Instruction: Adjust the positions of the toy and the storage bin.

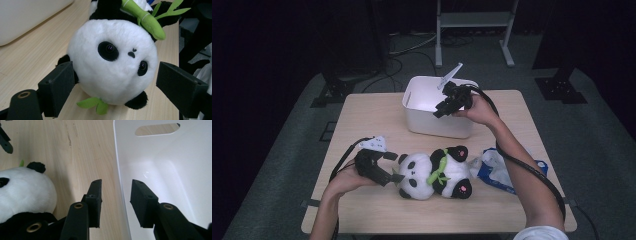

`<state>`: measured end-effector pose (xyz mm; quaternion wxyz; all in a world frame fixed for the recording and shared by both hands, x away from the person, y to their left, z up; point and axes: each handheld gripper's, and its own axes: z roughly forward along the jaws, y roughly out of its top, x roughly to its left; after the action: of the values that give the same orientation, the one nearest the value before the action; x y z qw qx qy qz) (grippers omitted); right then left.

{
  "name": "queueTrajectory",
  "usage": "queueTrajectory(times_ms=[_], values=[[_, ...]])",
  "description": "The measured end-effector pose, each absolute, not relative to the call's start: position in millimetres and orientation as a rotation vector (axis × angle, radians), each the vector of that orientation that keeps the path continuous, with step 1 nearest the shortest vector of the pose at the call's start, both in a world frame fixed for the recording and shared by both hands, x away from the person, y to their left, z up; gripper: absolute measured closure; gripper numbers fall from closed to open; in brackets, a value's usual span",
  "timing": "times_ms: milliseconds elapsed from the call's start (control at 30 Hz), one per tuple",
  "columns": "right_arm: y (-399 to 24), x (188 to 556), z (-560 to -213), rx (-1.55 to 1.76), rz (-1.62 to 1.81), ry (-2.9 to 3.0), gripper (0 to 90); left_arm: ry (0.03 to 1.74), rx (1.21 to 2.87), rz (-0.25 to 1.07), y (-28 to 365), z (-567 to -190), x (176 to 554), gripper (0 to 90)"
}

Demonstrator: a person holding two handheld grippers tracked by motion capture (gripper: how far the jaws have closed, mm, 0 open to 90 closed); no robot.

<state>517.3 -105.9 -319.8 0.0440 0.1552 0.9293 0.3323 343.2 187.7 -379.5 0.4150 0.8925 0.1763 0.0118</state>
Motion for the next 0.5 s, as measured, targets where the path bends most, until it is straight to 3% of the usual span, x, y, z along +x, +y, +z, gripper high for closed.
queueTrajectory(times_ms=[500], values=[[-98.4, 521.9, -331.1, 0.442, 0.938, 2.865, 79.8, 0.458, 2.232, 0.020, 188.6, -380.0, 342.9, 13.7]])
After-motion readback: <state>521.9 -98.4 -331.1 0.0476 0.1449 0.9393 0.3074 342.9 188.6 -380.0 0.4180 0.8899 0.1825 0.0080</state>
